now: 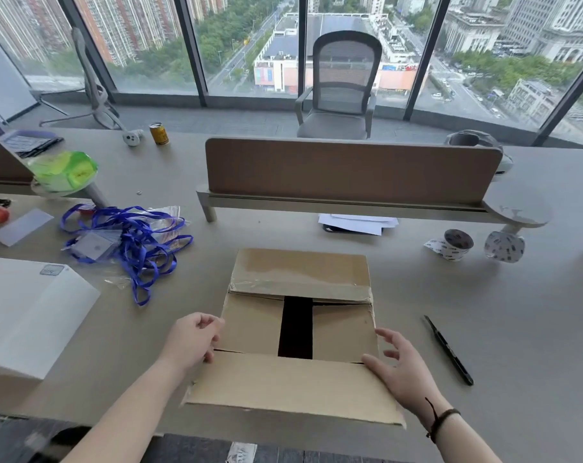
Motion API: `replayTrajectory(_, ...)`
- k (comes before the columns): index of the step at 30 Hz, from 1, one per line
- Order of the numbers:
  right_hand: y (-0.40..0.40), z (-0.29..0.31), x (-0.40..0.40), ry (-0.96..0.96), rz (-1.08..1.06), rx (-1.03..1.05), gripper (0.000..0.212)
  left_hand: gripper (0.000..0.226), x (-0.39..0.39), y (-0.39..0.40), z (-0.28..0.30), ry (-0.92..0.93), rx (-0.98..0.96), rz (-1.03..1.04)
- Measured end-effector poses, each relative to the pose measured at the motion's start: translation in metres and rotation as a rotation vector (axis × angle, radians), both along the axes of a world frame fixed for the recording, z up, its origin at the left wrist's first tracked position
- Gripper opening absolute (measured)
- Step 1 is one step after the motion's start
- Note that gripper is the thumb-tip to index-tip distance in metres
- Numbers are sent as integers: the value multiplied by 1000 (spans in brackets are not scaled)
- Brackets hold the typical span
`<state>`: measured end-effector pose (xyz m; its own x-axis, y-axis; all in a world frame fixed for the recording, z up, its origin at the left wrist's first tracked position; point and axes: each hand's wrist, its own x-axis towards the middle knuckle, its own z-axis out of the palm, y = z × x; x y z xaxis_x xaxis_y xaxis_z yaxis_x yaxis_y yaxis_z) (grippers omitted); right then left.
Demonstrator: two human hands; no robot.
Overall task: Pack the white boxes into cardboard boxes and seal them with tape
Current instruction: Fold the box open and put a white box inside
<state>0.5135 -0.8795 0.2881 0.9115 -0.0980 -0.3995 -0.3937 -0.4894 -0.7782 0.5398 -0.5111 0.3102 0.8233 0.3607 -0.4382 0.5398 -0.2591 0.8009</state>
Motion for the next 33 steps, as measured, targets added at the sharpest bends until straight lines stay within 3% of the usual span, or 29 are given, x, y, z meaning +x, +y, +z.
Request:
replayTrajectory(3, -1, -9, -8, -36, 39, 0, 55, 10, 1, -1, -8, -22, 110, 18)
replayTrajectory(8, 1, -10, -3, -63, 50, -63, 59, 5, 12, 2, -10, -28, 137, 11)
replayTrajectory(13, 7, -3, 31, -58, 163, -237, 77, 29, 38, -6, -12, -26, 311, -143)
replayTrajectory(17, 20, -2, 53, -48, 220, -369, 83, 47, 53, -15, -12, -39, 311, -179)
replayTrajectory(28, 42, 23, 126, -292, 161, -397, 87, 53, 120, -7, -2, -363, 300, -339)
replayTrajectory(30, 47, 28, 141, -281, 163, -420, 84, 52, 135, -10, 2, -371, 352, -355)
replayTrajectory(33, 53, 23, 154, -183, 220, -611, 79, 60, 156, -10, -1, -290, 347, -424)
